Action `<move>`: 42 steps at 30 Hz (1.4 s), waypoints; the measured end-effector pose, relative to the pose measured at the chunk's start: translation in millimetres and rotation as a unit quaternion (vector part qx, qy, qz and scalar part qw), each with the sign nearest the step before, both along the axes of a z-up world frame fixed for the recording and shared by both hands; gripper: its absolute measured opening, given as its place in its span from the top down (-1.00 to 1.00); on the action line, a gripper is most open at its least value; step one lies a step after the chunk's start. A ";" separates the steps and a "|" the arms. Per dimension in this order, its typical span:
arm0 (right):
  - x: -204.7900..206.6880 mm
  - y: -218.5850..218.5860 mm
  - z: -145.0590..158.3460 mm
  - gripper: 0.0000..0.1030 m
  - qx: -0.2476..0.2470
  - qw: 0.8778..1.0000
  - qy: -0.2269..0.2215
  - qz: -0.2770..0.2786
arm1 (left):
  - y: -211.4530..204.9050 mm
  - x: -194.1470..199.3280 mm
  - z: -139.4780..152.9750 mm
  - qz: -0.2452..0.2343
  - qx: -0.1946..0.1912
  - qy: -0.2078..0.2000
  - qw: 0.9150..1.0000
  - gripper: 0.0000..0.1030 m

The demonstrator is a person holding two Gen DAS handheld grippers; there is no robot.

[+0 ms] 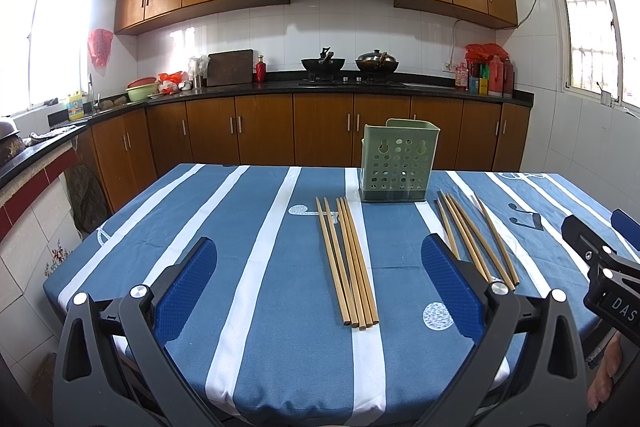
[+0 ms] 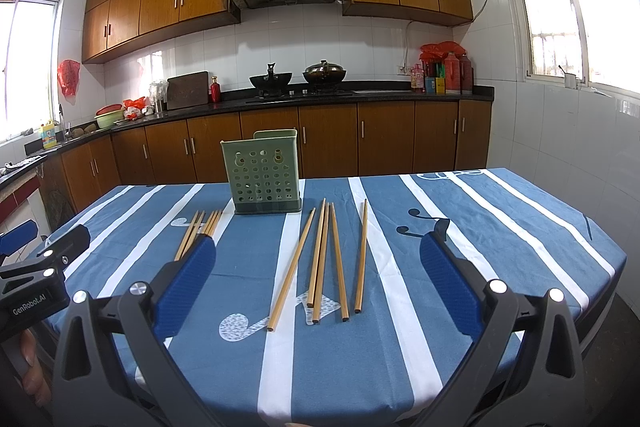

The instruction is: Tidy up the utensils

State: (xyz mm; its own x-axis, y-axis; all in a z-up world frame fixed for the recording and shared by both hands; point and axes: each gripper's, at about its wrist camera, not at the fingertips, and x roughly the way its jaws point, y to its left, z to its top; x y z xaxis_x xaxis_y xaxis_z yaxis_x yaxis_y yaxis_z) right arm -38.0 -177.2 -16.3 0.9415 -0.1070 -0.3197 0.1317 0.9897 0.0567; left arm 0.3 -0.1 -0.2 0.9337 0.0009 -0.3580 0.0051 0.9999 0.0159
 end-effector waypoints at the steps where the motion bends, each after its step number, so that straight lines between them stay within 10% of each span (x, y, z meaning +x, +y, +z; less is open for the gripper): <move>1: -0.1 0.1 0.0 -0.92 0.000 1.000 0.000 0.000 | -0.1 0.0 0.0 0.000 0.000 0.000 1.000 -0.97; 23: 3.2 0.0 -3.7 -0.92 0.006 1.000 0.007 0.001 | 0.5 2.2 -1.1 0.004 0.001 0.009 1.000 -0.97; 42: 107.5 -80.9 -48.4 -0.68 0.113 0.977 0.168 -0.067 | 36.7 75.4 -44.1 0.017 -0.070 0.181 0.981 -0.97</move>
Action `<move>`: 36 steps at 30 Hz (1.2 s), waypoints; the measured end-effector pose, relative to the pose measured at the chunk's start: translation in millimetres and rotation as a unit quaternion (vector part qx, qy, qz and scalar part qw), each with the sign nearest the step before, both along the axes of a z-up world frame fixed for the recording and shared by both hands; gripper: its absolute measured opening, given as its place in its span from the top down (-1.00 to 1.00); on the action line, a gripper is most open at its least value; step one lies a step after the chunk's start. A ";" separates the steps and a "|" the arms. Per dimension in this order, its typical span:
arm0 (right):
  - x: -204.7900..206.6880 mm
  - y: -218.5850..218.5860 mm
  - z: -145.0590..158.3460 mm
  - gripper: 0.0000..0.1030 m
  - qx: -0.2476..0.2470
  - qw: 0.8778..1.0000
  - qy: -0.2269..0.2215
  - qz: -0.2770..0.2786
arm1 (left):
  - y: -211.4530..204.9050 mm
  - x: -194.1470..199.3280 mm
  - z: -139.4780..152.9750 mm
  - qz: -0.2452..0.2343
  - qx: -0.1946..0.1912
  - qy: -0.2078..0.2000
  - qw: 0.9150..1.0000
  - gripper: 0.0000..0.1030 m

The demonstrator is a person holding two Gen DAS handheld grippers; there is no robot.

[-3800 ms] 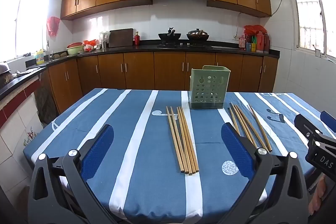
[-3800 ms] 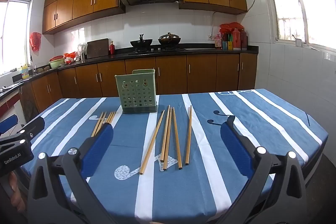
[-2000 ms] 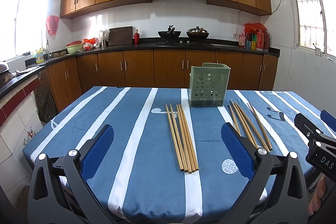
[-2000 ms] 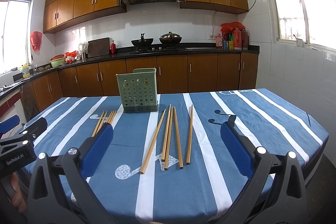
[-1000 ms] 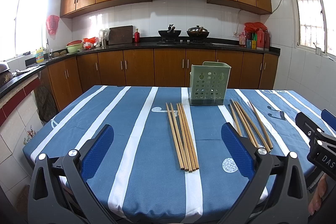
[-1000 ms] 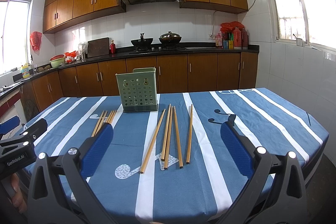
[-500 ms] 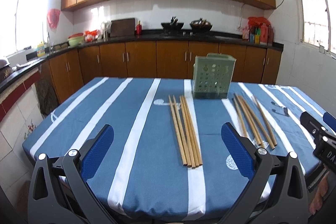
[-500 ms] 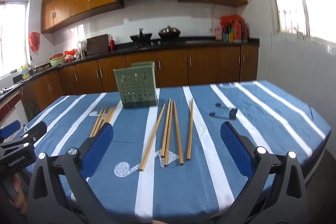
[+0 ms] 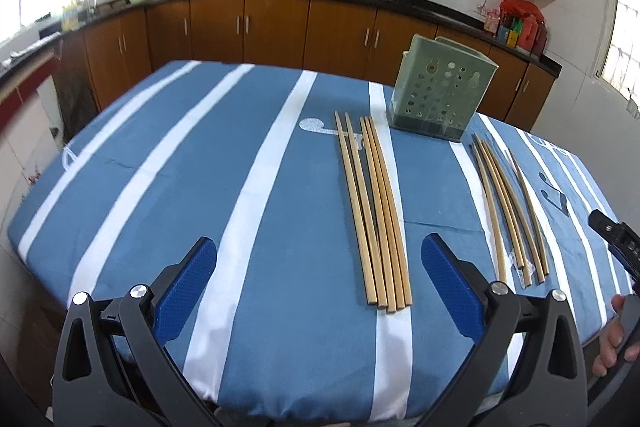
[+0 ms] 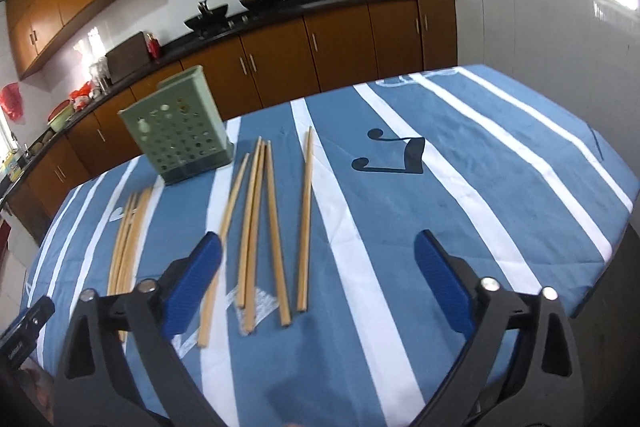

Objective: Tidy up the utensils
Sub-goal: 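Lower the left tool onto a wooden chopstick and close it while the right tool grasps another chopstick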

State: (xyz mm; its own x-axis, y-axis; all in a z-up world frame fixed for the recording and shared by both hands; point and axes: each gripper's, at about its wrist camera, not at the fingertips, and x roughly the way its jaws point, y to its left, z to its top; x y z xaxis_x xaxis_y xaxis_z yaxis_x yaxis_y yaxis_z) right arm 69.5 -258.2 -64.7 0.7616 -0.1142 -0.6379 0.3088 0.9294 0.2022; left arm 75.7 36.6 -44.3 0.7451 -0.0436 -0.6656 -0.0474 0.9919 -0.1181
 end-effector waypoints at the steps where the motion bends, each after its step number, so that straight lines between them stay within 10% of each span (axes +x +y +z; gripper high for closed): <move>1: 7.7 -0.9 -2.0 -0.63 -0.002 1.000 0.011 0.002 | 0.8 3.8 -0.7 -0.004 -0.001 0.006 1.000 -0.97; 9: 53.2 -0.6 -27.7 -0.02 -0.001 0.997 0.080 0.022 | 3.8 35.9 -6.1 -0.016 -0.004 0.037 0.999 -0.90; 14: 66.7 0.0 -43.5 0.05 0.001 0.994 0.104 0.028 | 2.5 52.6 -18.5 -0.035 -0.005 0.072 0.997 -0.29; 36: 85.3 1.2 -52.8 0.55 -0.040 0.991 0.123 0.032 | -21.9 91.9 -38.6 -0.076 0.046 0.111 0.990 0.86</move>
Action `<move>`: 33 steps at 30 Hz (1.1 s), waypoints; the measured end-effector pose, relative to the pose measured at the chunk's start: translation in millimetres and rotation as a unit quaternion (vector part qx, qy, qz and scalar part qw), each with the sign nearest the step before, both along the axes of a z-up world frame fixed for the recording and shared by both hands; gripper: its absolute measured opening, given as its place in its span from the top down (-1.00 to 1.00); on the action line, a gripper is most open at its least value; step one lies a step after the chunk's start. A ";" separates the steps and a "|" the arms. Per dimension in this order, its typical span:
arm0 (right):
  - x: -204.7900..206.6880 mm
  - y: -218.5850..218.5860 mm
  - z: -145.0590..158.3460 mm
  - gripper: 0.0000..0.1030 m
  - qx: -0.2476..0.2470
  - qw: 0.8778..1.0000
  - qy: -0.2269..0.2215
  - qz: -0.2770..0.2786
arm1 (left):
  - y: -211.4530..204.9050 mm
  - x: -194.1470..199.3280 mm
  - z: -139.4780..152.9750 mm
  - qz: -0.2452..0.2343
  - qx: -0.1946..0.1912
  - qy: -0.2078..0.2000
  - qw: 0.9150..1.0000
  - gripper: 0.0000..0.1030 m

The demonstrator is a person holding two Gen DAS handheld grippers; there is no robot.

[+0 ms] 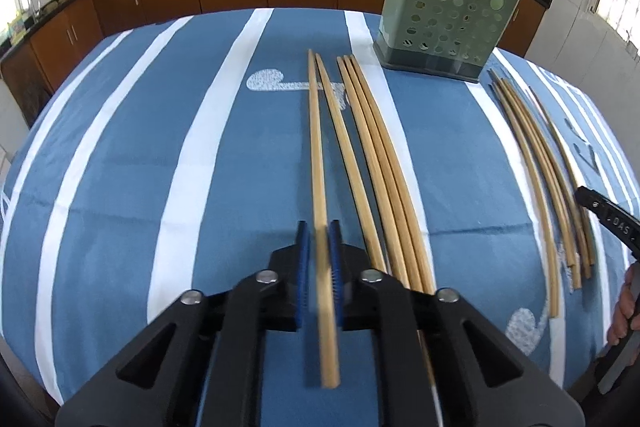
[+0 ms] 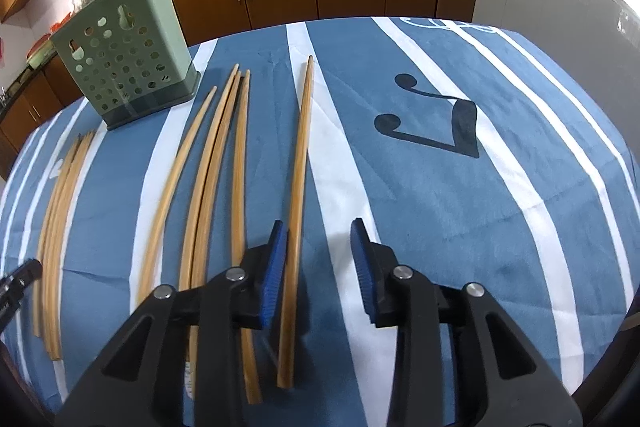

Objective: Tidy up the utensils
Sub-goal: 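Lower the left tool onto a wooden chopstick and close it while the right tool grasps another chopstick, then lift the left tool's chopstick upright over the green caddy while the right tool does likewise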

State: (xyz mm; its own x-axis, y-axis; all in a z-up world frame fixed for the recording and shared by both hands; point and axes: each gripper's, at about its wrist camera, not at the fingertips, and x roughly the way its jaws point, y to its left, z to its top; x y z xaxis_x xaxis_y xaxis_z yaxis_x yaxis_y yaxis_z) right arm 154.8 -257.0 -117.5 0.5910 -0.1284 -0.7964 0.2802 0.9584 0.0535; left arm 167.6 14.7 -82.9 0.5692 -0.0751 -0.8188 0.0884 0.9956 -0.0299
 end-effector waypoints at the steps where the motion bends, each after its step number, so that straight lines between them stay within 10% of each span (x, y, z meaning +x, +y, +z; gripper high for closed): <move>1: 1.7 -0.1 -0.2 0.62 -0.005 1.000 0.001 0.001 | 0.0 5.6 -0.2 -0.002 0.003 -0.001 1.000 0.86; 12: 38.9 -31.5 -4.4 0.84 0.000 1.000 -0.019 -0.017 | 19.7 58.5 -2.3 -0.009 0.000 -0.020 1.000 0.86; 33: 13.6 -24.0 -2.1 0.84 0.008 1.000 -0.024 -0.007 | 24.6 20.3 -5.6 -0.017 -0.006 -0.038 0.999 0.86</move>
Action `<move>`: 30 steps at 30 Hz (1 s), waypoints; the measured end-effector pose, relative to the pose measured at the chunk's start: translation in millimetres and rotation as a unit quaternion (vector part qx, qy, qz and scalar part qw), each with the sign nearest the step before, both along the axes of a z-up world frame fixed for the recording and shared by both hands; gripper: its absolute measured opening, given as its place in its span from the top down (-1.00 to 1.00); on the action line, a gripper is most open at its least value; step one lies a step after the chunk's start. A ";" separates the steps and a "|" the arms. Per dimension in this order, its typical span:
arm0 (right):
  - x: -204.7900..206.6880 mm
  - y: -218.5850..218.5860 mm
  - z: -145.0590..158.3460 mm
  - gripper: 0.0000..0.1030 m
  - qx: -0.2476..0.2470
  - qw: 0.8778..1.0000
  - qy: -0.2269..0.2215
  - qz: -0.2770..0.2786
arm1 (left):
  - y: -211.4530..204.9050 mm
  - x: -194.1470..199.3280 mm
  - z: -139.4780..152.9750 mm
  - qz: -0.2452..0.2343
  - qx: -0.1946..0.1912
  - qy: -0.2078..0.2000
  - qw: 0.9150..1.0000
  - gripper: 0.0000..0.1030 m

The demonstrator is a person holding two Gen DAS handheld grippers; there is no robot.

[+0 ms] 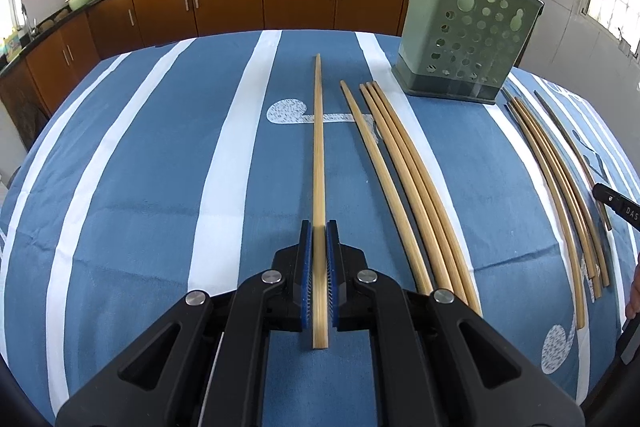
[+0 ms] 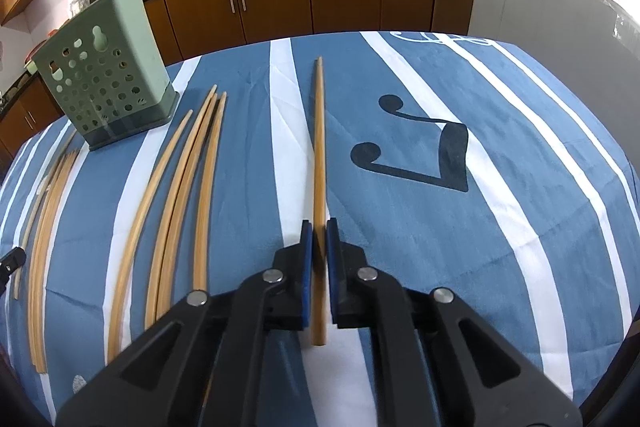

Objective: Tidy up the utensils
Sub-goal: 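Lift the left tool's chopstick upright over the green caddy while the right tool does likewise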

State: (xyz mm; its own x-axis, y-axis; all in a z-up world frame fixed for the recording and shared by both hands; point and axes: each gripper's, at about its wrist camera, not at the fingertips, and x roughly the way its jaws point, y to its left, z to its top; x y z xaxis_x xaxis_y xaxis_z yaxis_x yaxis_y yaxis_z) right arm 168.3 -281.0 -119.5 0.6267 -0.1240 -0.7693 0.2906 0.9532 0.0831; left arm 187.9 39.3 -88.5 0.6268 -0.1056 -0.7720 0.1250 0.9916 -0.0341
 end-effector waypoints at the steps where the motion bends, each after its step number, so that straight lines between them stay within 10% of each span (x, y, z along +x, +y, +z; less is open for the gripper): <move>1: -1.6 -1.0 1.6 0.84 0.004 1.000 -0.004 -0.001 | 0.2 0.2 0.3 0.000 0.000 0.001 1.000 0.86; 30: -31.3 -10.2 112.5 0.85 -0.015 0.983 -0.185 -0.009 | 8.5 -20.7 118.1 0.010 -0.062 -0.170 0.984 0.86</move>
